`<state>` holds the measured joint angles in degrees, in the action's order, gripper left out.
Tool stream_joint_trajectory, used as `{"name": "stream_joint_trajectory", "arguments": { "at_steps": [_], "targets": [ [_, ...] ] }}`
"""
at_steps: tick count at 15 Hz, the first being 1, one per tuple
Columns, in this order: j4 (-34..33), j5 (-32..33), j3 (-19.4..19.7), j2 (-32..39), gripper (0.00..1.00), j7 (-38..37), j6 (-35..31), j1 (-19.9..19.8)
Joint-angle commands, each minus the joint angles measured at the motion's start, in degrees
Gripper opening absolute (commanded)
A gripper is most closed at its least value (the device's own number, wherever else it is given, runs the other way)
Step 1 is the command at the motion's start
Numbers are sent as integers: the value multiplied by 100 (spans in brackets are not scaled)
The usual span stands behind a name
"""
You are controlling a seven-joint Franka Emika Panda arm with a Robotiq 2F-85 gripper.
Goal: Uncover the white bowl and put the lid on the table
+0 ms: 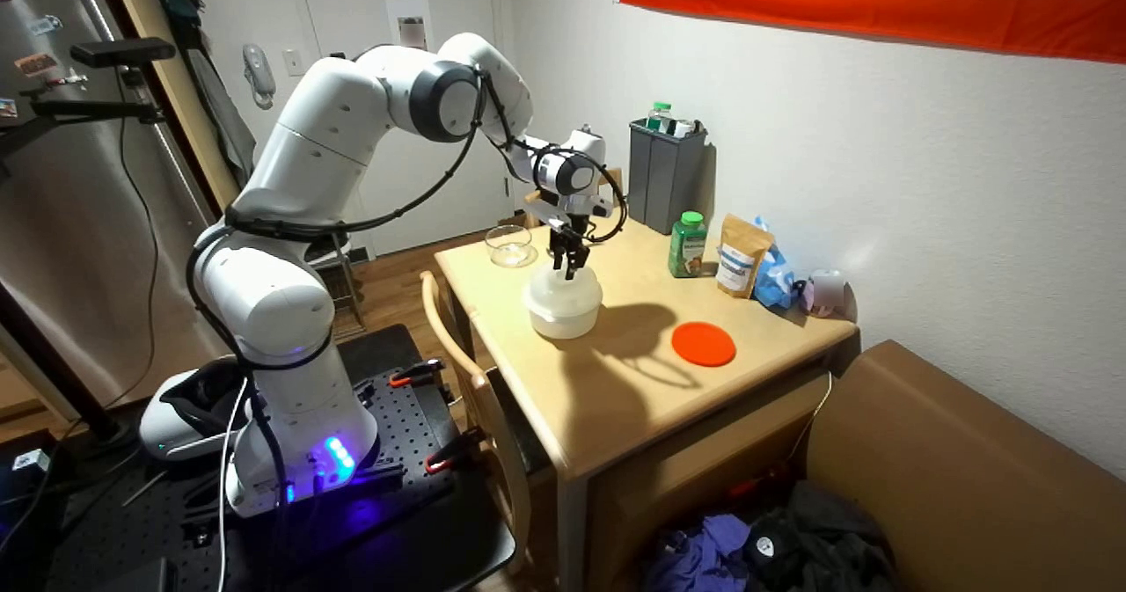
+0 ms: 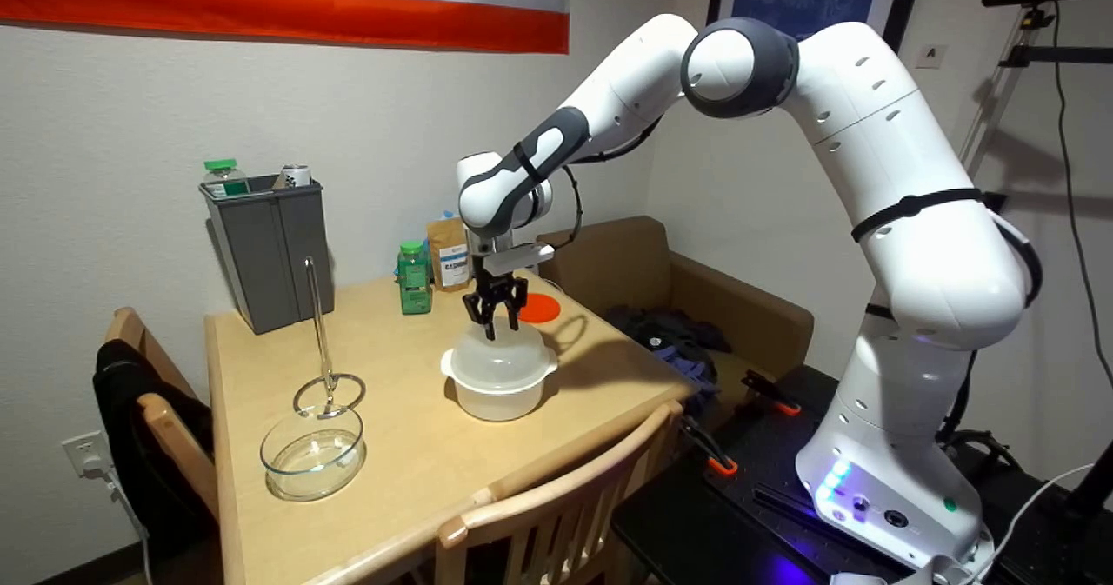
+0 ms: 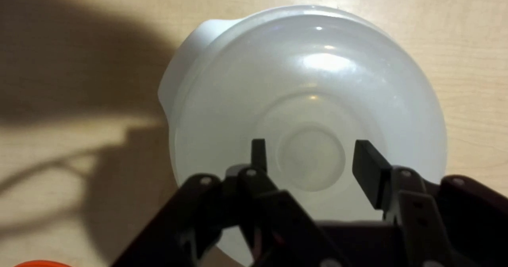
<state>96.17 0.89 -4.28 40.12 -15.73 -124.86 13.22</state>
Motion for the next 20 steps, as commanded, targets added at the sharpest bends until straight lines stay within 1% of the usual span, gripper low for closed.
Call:
{"name": "stream_joint_trajectory", "arguments": {
  "at_steps": [1,3,5,6,7,8,9,10,12,13,20],
  "targets": [
    [-318,-45,2,147,64,136,310,-20],
    [-388,-51,-1,201,62,151,350,-24],
    [-446,-56,-7,248,52,197,382,-31],
    [-470,-59,-7,271,49,211,399,-33],
    [-487,-61,-7,288,40,212,408,-33],
    [-501,-65,-7,301,38,213,419,-35],
    [-522,-67,-8,317,39,215,431,-35],
    [-549,-68,-8,322,34,213,465,-33],
    [-580,-61,-4,343,32,210,493,-29],
    [-576,-50,1,333,19,206,499,-23],
    [-491,-17,14,186,19,165,485,9]
  ]
}}
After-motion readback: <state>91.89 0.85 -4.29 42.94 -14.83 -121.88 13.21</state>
